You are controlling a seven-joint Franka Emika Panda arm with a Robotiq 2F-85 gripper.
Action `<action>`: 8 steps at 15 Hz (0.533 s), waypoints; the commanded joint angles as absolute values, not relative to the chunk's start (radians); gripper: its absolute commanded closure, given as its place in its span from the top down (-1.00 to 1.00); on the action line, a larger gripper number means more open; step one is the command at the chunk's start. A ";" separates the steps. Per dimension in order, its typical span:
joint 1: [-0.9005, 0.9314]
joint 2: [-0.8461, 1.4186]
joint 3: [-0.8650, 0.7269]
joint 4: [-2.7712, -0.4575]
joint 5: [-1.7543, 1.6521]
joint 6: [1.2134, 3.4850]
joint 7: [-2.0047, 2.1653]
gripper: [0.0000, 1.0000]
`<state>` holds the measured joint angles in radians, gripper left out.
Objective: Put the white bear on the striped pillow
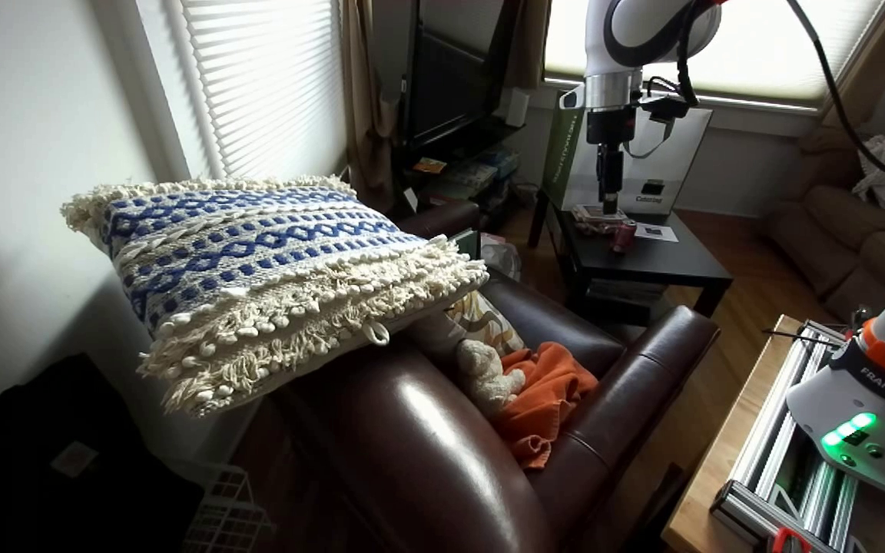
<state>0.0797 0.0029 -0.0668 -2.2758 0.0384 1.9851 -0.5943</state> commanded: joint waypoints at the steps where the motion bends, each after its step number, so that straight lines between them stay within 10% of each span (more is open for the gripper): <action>1: 0.051 0.009 -0.039 -2.268 0.038 1.980 -0.598 1.00; 8: 0.045 0.364 0.069 -2.046 0.207 2.040 -0.904 1.00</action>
